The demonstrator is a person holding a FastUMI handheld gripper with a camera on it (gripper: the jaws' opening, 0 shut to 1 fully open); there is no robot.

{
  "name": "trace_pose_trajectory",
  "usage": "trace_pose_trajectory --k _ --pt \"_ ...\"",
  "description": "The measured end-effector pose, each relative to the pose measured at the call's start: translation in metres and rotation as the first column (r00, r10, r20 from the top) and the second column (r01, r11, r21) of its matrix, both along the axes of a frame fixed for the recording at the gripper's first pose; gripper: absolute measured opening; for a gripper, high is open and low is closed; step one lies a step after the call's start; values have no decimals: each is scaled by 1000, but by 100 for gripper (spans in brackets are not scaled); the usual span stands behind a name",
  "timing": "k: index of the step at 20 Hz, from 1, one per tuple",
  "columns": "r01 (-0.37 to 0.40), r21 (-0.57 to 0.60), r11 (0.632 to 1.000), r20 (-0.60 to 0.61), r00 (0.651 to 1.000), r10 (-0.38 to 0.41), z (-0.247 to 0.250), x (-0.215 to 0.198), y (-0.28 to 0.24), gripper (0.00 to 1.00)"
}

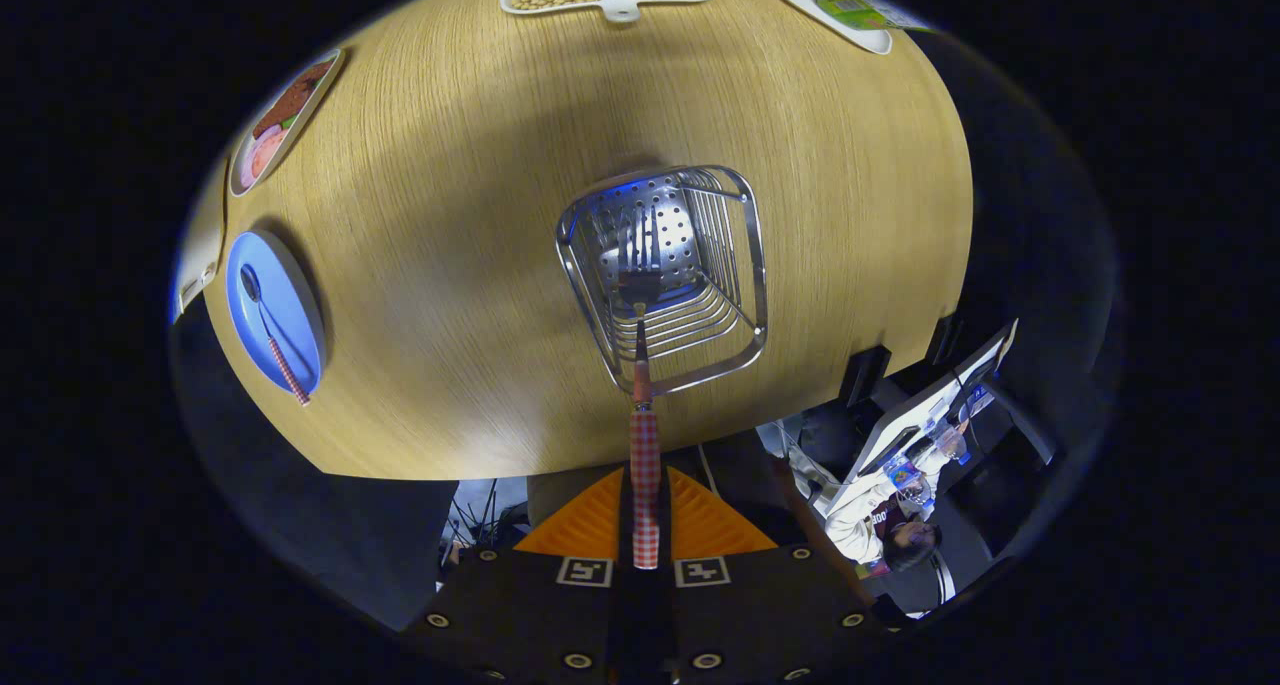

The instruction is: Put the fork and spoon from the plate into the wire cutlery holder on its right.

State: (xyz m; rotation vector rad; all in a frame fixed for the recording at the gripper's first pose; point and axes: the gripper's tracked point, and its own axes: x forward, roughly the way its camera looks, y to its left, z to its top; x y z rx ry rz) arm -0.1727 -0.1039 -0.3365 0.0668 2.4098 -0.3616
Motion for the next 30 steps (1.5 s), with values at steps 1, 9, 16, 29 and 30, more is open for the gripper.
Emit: trace_pose_trajectory --k 1,9,16,29,30 --pt "-2 1 1000 -8 1000 2 -3 1 -2 8" --pt "-33 -89 995 22 999 35 -2 8 -20 42" --pt "-112 -101 989 121 985 124 19 11 4 72" --pt "-362 40 931 365 873 324 20 36 159 88" --pt "-373 58 926 384 865 324 16 39 175 89"
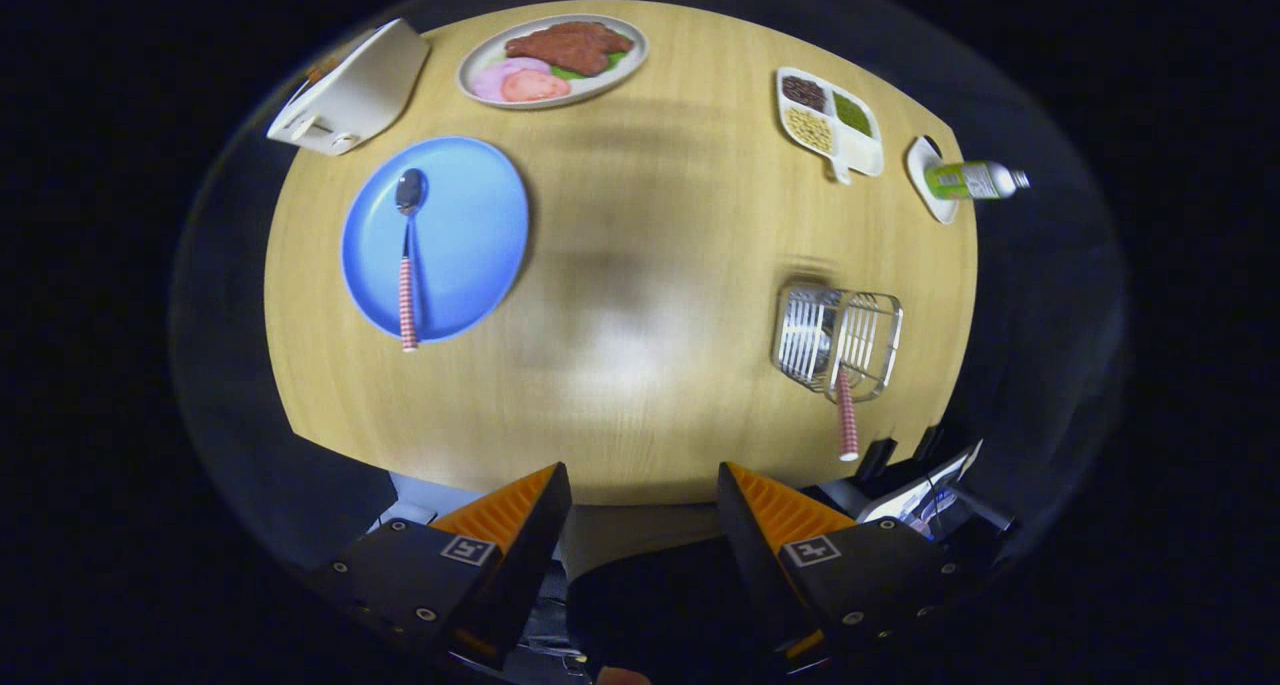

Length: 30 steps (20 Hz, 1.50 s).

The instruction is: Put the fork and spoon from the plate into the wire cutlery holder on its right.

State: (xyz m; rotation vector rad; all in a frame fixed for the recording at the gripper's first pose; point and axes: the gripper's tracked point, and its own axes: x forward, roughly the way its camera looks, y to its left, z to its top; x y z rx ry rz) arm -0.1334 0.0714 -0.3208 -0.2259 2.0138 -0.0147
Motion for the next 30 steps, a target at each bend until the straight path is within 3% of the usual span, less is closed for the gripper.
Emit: trace_pose_trajectory --k 4,10,19,23,30 --pt "-17 111 994 50 999 11 -28 27 82 89" --pt "-13 227 974 70 998 -3 -65 38 163 89" --pt "-18 204 979 83 997 2 -125 39 191 85" --pt "-14 169 986 60 998 4 -137 31 187 72" --pt "-21 202 979 93 996 2 -143 23 192 40"
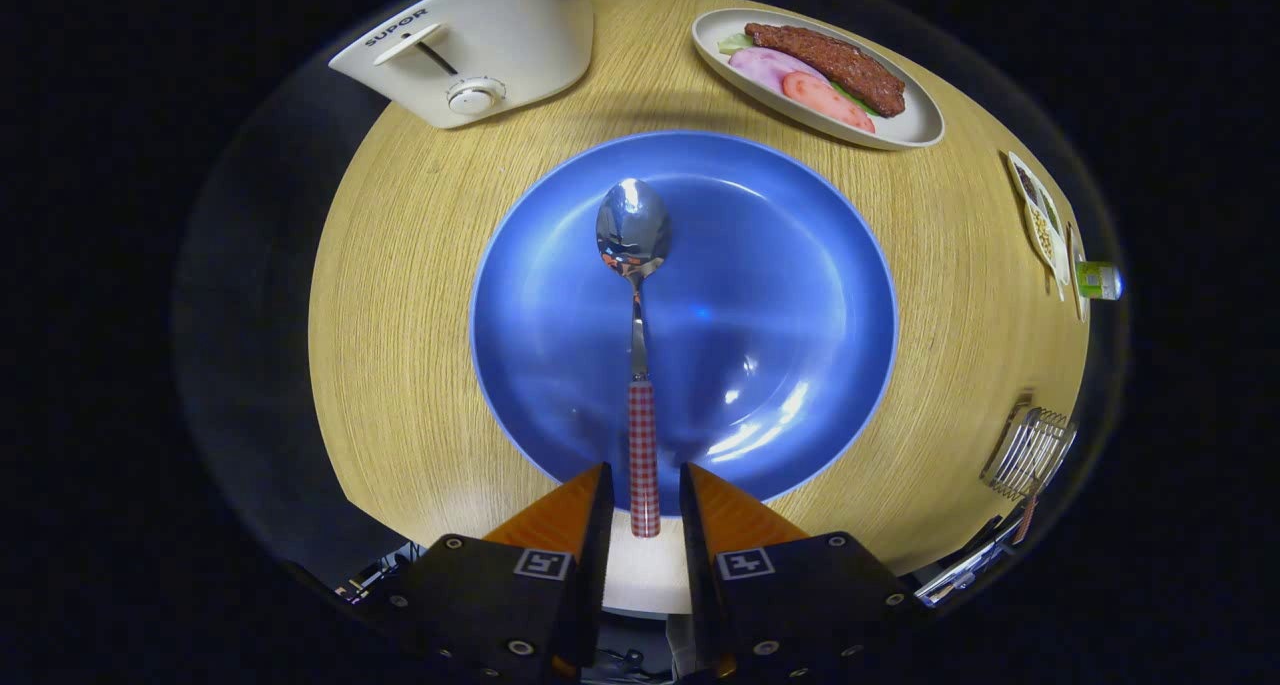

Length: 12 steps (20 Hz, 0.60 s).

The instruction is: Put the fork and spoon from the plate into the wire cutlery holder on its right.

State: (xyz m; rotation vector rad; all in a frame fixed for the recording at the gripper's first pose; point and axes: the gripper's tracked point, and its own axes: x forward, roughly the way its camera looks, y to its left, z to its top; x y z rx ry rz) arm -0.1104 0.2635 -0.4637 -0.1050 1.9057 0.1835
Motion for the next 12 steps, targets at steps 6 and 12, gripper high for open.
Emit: trace_pose_trajectory --k 6,12 --pt "-22 -7 1000 57 998 23 0 2 -5 10" --pt "78 -57 995 123 990 -70 42 19 -45 9"
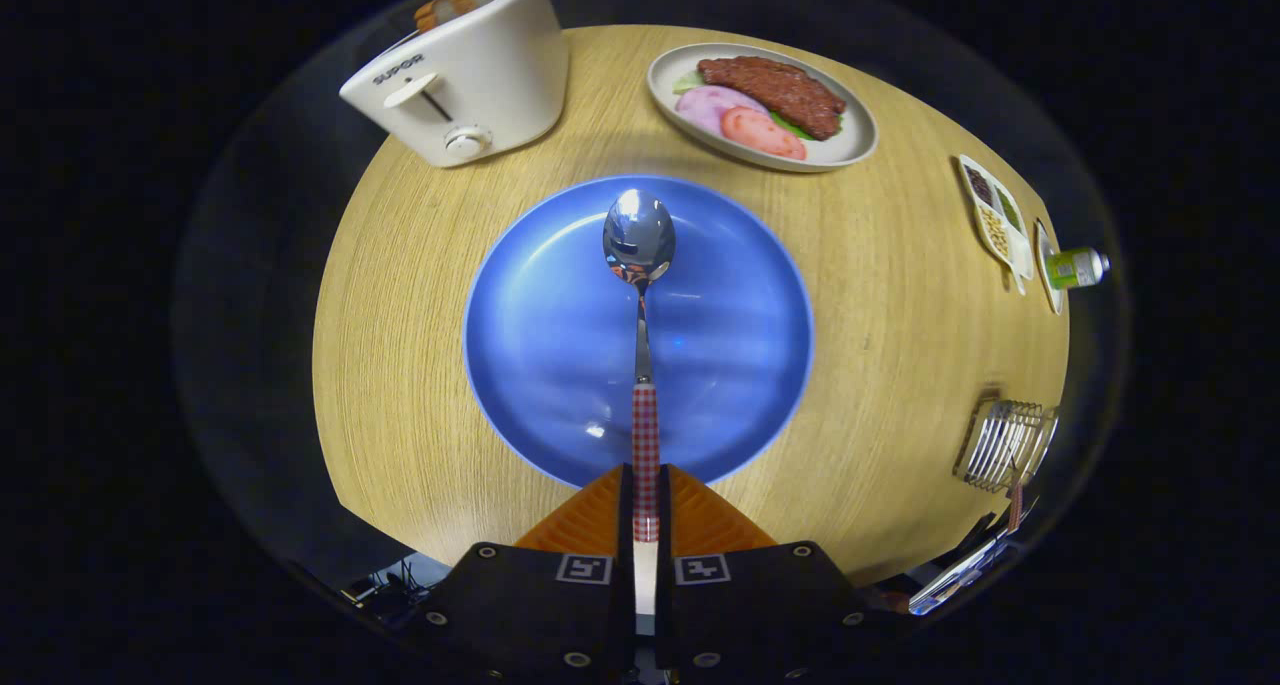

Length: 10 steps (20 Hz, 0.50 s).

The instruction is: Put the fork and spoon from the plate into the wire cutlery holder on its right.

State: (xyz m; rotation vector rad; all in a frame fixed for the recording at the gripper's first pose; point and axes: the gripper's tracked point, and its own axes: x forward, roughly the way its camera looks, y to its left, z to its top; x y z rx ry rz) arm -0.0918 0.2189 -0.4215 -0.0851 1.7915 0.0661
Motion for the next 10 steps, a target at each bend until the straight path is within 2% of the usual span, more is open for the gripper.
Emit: trace_pose_trajectory --k 5,10 --pt "157 -100 982 33 987 -155 51 4 -80 8" --pt "304 -211 929 21 952 -306 84 -10 -163 9"
